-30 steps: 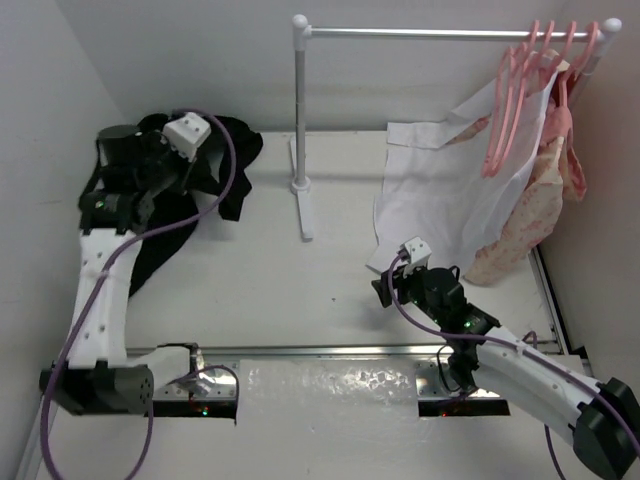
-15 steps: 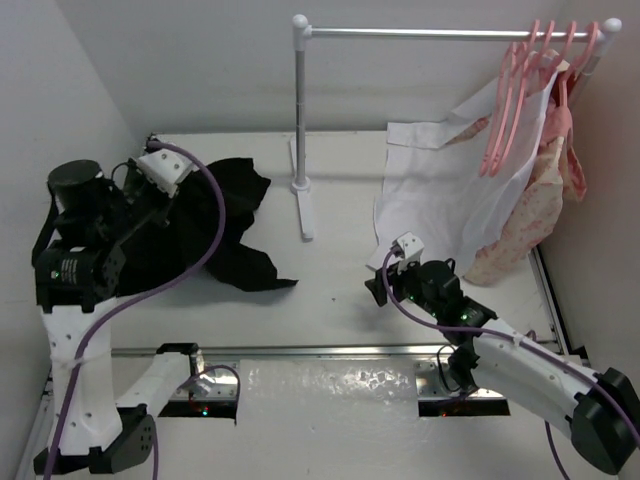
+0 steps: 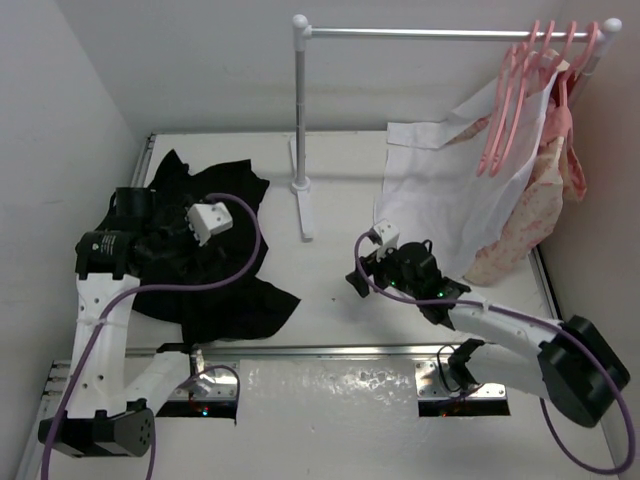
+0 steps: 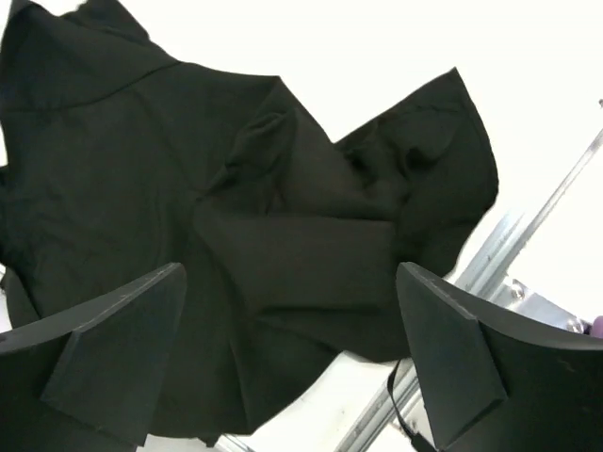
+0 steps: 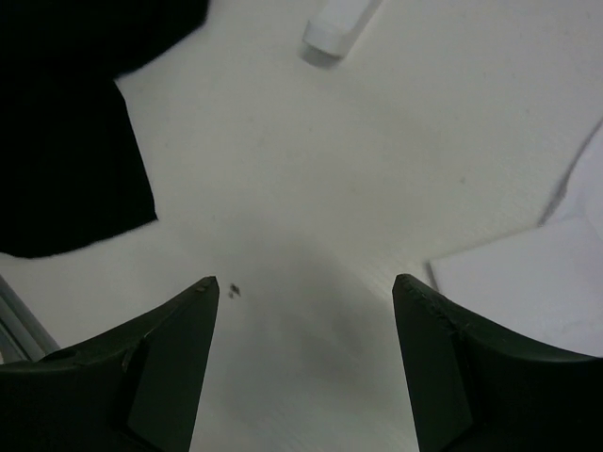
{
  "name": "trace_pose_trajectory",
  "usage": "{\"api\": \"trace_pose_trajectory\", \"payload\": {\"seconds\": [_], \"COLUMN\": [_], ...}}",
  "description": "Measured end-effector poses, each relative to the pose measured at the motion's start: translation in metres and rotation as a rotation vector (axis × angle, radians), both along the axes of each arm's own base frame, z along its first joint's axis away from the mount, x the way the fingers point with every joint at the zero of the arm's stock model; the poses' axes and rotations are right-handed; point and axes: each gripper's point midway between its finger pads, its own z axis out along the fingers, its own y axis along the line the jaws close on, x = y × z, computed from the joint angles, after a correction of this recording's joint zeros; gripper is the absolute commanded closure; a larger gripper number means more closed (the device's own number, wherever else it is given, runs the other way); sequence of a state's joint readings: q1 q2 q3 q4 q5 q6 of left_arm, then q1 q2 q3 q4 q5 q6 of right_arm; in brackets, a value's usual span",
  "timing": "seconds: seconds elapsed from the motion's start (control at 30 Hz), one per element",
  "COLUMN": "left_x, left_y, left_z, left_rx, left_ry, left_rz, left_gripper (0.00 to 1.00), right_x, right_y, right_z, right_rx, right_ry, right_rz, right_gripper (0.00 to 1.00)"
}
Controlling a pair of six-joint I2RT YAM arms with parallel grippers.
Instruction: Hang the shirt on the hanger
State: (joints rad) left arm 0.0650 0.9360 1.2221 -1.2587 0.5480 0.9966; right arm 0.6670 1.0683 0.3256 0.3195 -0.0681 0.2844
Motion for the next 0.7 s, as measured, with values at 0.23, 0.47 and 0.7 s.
{"api": "trace_pose_trajectory", "payload": {"seconds": [0.23,0.47,0.7], "left_x": [0.071,0.147,0.131], "left_y": [0.083,0.257,0.265], "left_z": [0.000,-0.075,-0.198], "left_rx": [-0.054,-0.160,-0.118], "left_ry": [-0.081,0.085,0.428], "left_rz": [0.512,1.009,1.076], "left_gripper": [0.00,0.00,0.00], "right_x": [0.037,0.042,0.041], "right_y": [0.082,0.111,0.109], "right_z": [0.035,0.031,0.020], "right_rx": [0.046,0.070,0.044], "right_ry": [-0.015,0.015,0.042], "right_rz": [0.129,0.184,0.179], "right_gripper": [0.27,0.27,0.27]}}
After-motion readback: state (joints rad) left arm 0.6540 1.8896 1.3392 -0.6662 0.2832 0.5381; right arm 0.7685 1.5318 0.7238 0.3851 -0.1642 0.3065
